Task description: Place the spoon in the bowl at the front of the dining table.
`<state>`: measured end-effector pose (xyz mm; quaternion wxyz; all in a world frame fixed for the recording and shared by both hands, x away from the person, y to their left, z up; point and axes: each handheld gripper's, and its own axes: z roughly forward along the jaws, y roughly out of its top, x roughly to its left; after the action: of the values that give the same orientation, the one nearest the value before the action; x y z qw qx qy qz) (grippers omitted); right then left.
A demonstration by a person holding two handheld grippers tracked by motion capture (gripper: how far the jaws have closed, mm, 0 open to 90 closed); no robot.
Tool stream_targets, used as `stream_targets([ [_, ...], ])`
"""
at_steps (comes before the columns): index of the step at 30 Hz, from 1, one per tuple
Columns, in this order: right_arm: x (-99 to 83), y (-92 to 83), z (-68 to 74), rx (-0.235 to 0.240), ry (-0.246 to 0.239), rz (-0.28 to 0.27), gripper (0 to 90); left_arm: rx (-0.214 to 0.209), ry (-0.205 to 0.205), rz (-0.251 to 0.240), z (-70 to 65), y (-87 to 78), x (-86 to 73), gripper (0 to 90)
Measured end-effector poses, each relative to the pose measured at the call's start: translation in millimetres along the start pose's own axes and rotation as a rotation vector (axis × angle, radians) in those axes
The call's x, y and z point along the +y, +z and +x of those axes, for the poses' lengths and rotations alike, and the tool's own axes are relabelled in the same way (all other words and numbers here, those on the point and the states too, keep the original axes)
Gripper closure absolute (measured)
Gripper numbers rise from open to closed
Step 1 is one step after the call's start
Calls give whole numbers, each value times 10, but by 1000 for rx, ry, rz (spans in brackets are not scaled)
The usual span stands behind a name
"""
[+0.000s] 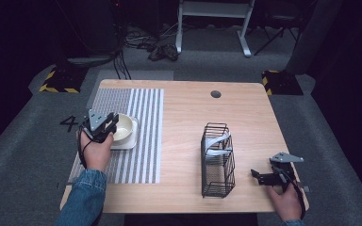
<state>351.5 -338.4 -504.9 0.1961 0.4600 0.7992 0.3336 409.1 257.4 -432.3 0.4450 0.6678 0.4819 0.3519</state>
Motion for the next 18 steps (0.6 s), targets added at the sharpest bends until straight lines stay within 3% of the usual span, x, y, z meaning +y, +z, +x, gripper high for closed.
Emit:
stream_targets([
  [7, 0, 0, 0, 0, 0, 0, 19, -15, 2, 22, -112, 52, -8, 652],
  [18, 0, 0, 0, 0, -1, 0, 18, -42, 28, 46, -293, 152, -43, 623],
])
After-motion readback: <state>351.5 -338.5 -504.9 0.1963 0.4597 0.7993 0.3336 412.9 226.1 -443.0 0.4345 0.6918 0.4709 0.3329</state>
